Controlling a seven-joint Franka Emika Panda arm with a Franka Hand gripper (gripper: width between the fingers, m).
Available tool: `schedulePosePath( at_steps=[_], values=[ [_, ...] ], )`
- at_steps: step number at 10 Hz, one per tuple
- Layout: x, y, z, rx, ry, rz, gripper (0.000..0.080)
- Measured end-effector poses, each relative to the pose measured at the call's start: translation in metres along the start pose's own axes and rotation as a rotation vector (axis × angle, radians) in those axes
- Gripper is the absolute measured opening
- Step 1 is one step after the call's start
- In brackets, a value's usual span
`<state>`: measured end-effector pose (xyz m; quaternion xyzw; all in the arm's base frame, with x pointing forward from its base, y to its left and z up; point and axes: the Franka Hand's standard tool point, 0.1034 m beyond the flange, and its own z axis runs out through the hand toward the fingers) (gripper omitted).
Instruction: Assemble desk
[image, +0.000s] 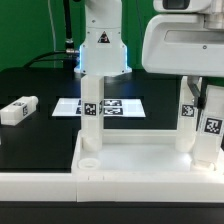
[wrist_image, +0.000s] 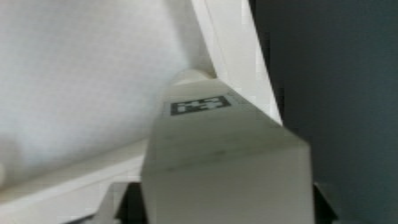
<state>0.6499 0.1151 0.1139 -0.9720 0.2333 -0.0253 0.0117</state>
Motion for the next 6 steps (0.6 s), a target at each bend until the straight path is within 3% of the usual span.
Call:
schedulePosePath(
  at_steps=[3, 6],
  values=[
    [0.004, 0.005, 0.0, 0.0, 0.008, 0.252, 0.0306],
    [0.007, 0.015, 0.002, 0.063, 0.033, 0.699, 0.0297]
  ],
)
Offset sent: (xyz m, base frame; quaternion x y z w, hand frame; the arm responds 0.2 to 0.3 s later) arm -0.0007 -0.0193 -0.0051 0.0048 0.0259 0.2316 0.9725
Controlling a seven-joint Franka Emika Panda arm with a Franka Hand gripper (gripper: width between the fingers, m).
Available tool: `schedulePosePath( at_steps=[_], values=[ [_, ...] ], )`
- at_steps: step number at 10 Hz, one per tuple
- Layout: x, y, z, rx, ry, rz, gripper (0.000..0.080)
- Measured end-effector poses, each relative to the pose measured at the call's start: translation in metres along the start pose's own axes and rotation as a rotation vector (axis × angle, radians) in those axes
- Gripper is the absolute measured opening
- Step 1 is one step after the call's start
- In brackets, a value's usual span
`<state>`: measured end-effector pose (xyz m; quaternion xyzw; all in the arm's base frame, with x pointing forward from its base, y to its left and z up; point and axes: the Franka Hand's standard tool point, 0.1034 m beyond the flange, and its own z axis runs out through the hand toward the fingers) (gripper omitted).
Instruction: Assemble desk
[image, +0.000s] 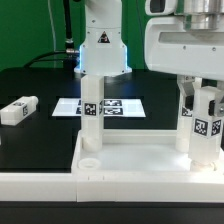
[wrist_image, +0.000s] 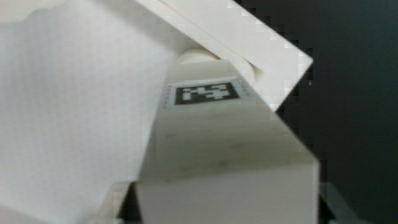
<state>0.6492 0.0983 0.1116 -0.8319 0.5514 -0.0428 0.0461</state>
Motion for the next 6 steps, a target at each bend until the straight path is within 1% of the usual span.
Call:
schedulePosePath(
  at_steps=[1, 3, 4, 5, 6],
  values=[
    [-0.0079, -0.0005, 0.0004, 0.007, -0.014, 0.205, 0.0297],
    [-0.0099, -0.0016, 0.0012, 0.032, -0.038, 0.422, 0.0297],
    [-0.0116, -0.0032, 0.0015, 0.037, -0.041, 0.564, 0.0297],
    [-0.0109, -0.0028, 0.0015, 0.035, -0.042, 0.579, 0.0297],
    [-0.0111, -0.0028, 0.0019, 0.035, -0.042, 0.596, 0.0375]
  ],
)
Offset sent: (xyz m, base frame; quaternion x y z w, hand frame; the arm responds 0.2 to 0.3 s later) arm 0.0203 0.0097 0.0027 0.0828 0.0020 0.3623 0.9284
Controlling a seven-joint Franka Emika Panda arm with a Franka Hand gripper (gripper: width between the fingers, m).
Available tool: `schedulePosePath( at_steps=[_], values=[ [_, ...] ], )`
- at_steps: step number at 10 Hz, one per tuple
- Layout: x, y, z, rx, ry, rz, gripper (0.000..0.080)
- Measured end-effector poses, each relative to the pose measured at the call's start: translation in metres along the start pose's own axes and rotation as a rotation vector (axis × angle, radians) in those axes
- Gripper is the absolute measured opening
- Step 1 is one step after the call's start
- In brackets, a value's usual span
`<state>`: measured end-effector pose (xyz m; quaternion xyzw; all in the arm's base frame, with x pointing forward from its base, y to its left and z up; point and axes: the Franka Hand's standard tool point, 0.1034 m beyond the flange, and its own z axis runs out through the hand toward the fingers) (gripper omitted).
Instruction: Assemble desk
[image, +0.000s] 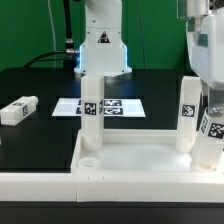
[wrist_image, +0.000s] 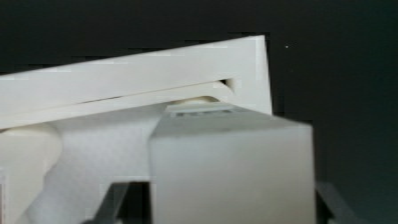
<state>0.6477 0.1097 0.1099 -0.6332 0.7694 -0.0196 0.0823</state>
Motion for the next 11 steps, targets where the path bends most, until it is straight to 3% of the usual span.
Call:
schedulePosePath(
  at_steps=[1, 2, 3, 8, 10, 11],
  values=[
    [0.0009, 0.0003, -0.0002, -0.008, 0.004, -0.07, 0.0375],
    [0.0027, -0.0015, -0.0022, -0.022, 0.0, -0.232, 0.0517],
    [0.0017, -0.0023, -0.0012, -0.015, 0.0, -0.362, 0.0622],
    [0.0017, -0.0004, 0.0023, -0.024, 0.0, -0.826, 0.0649],
    [0.0001, -0.0033, -0.0008, -0.06, 0.025, -1.181, 0.0649],
    [-0.0029, -0.0041, -0.0011, -0.066, 0.032, -1.328, 0.0649]
  ],
)
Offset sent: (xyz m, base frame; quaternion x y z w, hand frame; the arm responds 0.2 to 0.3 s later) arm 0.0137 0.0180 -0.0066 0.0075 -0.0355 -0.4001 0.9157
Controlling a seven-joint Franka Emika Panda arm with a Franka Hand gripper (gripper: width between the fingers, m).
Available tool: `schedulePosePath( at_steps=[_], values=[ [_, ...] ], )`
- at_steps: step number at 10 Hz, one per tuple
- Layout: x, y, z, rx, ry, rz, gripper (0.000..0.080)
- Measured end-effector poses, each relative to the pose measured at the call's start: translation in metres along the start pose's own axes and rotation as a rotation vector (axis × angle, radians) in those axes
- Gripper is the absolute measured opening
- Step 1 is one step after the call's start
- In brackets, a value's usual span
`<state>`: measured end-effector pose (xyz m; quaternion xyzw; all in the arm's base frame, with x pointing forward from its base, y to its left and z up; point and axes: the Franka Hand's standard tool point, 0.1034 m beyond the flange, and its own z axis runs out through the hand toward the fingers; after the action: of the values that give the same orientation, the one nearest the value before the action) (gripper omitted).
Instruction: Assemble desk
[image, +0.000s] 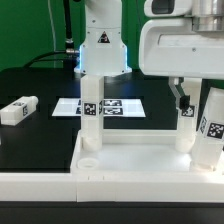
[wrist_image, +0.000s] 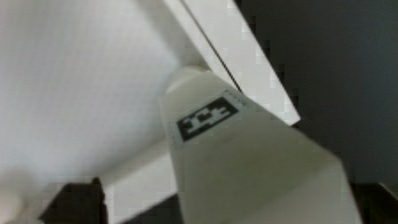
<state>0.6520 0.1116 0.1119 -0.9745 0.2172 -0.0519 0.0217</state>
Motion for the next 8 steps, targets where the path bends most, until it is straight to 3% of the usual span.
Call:
schedulePosePath(
  at_steps=[2, 5, 6, 7, 8],
  values=[
    [-0.0026, -0.0031, 0.0003, 0.002, -0.001, -0.123, 0.0649],
    [-0.0026, -0.0026, 0.0008, 0.001, -0.001, -0.073, 0.0618],
    [-0.0027, -0.0028, 0.0008, 0.001, -0.002, -0.038, 0.0439],
    [-0.0031, -0.0012, 0.0015, -0.002, -0.005, 0.042, 0.0439],
    [-0.0021, 0.0016, 0.0017, -0.006, -0.005, 0.108, 0.03]
  ],
)
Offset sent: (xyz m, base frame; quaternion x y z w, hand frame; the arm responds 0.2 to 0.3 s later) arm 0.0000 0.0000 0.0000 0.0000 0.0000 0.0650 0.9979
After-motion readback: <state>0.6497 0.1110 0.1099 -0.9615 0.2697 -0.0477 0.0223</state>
